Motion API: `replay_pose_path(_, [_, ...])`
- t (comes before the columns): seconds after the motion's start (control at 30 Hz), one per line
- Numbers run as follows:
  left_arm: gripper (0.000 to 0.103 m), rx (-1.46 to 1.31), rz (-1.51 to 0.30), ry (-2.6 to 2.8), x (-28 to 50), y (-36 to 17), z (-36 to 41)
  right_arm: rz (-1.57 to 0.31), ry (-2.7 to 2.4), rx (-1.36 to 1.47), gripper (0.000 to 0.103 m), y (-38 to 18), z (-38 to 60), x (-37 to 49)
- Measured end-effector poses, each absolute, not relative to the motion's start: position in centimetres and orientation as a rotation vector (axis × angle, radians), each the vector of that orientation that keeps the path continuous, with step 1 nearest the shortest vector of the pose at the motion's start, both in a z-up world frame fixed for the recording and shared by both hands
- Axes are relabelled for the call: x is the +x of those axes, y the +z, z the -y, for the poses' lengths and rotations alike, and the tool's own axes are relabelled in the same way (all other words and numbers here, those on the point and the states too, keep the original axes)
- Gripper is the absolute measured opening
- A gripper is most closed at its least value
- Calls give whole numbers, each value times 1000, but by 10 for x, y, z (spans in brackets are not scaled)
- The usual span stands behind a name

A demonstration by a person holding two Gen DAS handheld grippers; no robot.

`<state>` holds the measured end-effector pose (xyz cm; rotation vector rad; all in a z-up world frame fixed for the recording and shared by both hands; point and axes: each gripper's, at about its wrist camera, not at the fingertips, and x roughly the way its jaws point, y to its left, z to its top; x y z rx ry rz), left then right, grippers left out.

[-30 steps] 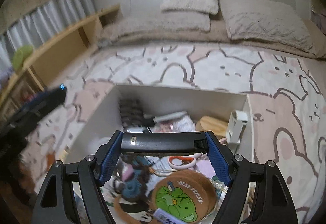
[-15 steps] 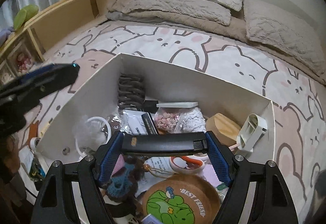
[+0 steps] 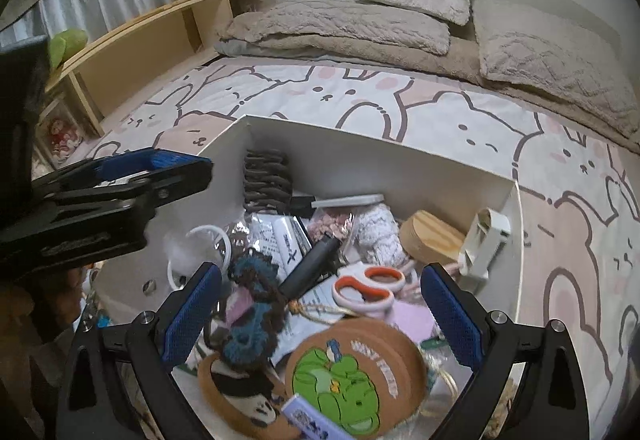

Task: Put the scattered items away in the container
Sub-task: 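Open the right tool to drop the black lighter into the box, then open the left tool to drop the blue lighter into the box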

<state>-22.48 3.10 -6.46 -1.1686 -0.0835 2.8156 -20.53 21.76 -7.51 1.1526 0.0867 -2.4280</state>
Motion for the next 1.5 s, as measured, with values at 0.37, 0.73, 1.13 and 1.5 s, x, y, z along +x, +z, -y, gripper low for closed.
replay_pose_path(0.37, [83,-1349,43,2737,-245,-87,-53,-6,-2419,1134,100,-77,-243,-187])
replay_pose_path(0.73, [103,-1277,-7,2767,-249,-88,-59,51,-2400,1130,100,-83,-254,-181])
replay_pose_path(1.13, [103,-1262,-9,2772,-232,-73,-58,83,-2421,1091,100,-70,-256,-172])
replay_pose_path(1.5, [103,-1234,-32,2783,-212,-59,-56,118,-2474,1031,100,-46,-263,-160])
